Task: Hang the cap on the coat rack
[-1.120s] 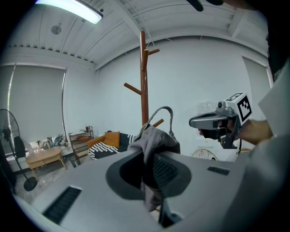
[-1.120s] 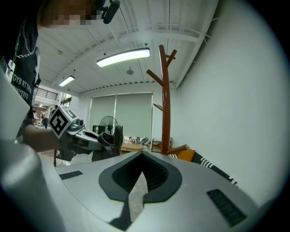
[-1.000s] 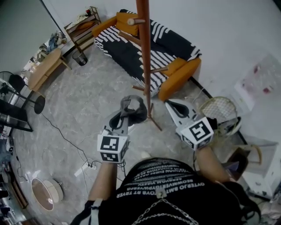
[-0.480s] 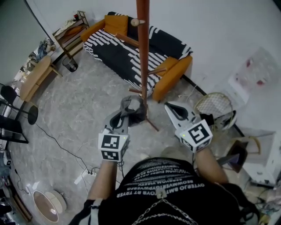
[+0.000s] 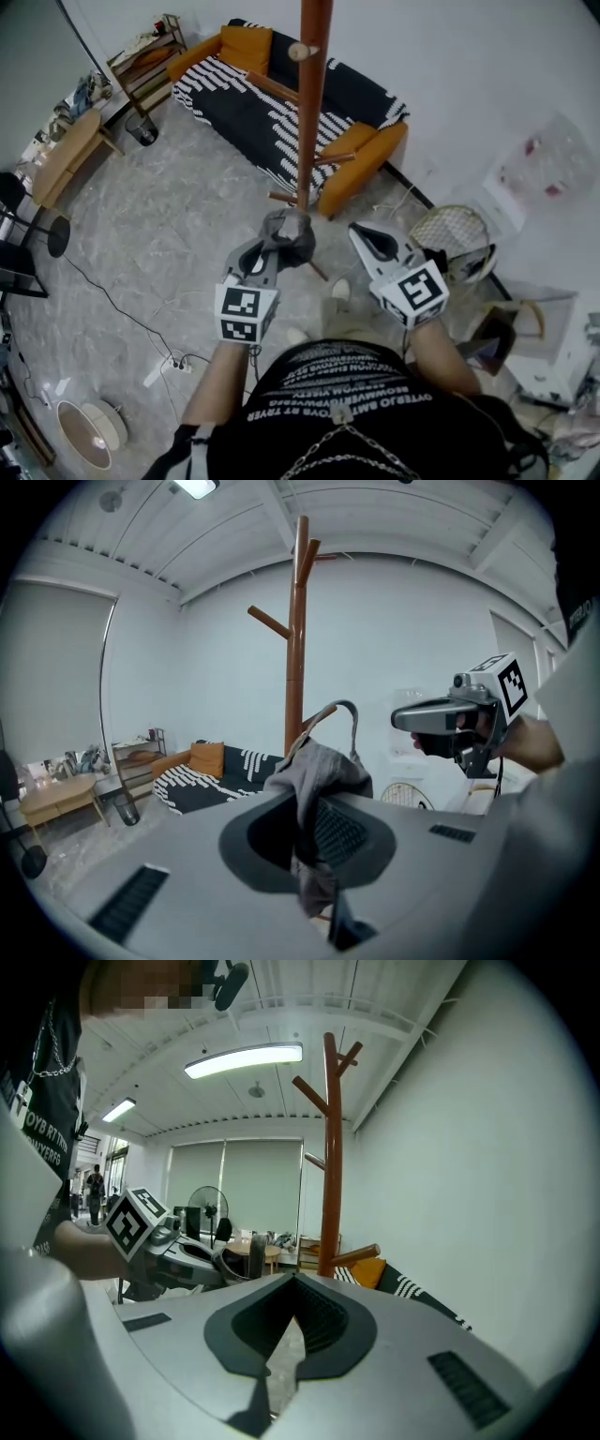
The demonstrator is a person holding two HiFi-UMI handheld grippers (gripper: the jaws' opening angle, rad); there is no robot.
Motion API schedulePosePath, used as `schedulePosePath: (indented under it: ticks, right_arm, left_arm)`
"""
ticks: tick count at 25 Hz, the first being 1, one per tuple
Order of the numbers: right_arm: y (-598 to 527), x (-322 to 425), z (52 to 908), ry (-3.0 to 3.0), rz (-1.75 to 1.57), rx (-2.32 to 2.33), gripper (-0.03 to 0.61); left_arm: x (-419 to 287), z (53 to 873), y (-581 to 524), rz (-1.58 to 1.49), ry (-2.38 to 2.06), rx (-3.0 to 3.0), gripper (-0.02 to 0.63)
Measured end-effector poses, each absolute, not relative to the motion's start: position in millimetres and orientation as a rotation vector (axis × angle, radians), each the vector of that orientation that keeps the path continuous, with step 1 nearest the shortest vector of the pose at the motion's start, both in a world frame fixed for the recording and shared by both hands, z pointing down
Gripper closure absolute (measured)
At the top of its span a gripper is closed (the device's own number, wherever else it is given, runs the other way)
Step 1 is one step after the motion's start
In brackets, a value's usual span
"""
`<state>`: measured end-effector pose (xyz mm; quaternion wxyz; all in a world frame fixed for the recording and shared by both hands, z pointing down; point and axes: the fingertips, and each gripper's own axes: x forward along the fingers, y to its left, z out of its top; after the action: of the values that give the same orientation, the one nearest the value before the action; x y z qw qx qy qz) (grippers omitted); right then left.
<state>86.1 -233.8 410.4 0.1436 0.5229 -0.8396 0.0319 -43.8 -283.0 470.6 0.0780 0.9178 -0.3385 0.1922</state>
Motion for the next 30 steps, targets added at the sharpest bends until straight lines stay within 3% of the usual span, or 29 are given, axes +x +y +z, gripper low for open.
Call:
schedulePosePath:
  ticks: [27,30]
  right_arm:
    - [-297,117,414,-2.513,0.108,1.337,0.586]
    - [-296,123,412,-2.514,0.110,1.347,0.586]
  left_arm:
    - [-9,546,-320,0.792,-1.143,2.548,0.594]
    - [-4,556,-319,0.822,-1.122,2.526,0.539]
